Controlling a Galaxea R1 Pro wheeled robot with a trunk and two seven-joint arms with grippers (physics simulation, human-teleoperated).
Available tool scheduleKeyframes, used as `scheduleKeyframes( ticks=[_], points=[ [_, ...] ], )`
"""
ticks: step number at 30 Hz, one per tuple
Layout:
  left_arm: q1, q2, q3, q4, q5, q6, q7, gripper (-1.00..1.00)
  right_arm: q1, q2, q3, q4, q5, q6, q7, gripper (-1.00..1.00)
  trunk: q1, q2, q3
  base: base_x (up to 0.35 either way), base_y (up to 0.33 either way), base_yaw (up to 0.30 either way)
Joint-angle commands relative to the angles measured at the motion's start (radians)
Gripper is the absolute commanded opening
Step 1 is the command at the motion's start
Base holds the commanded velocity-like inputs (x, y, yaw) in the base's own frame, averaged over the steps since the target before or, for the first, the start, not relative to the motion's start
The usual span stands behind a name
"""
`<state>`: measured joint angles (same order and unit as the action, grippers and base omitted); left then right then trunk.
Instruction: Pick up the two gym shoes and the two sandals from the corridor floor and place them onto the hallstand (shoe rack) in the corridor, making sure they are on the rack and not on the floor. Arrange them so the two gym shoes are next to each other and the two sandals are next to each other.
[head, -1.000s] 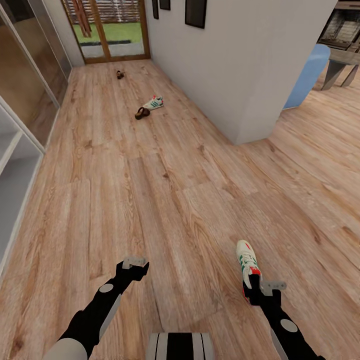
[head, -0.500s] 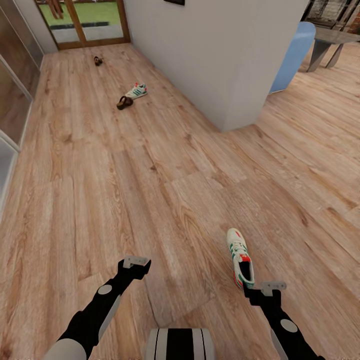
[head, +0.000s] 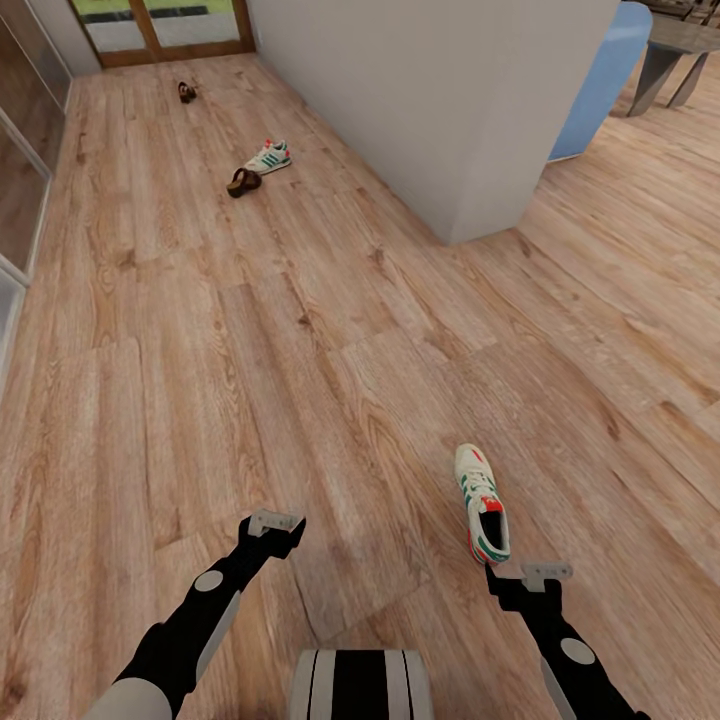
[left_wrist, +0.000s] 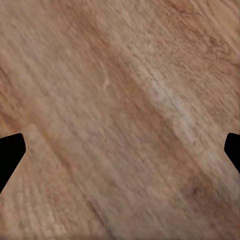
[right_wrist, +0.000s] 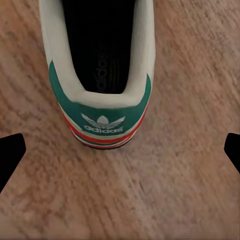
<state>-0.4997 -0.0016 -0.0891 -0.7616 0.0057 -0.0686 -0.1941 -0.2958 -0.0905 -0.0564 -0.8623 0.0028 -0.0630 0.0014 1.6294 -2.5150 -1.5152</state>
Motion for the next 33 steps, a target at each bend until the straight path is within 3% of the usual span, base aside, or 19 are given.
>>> scheduleKeyframes(
  ticks=[1, 33],
  points=[
    [0.000, 0.000, 0.000, 0.001, 0.000, -0.003, -0.003, 1.00, 0.000, 0.000, 0.000, 0.000, 0.000, -0.003, 0.000, 1.00, 0.000, 0.000, 0.000, 0.000, 0.000, 0.000],
    [0.000, -0.006, 0.002, -0.006, -0.005, -0.004, 0.001, 1.00, 0.000, 0.006, 0.001, 0.003, 0.000, -0.003, 0.000, 1.00, 0.000, 0.000, 0.000, 0.071, 0.000, 0.000]
  ],
)
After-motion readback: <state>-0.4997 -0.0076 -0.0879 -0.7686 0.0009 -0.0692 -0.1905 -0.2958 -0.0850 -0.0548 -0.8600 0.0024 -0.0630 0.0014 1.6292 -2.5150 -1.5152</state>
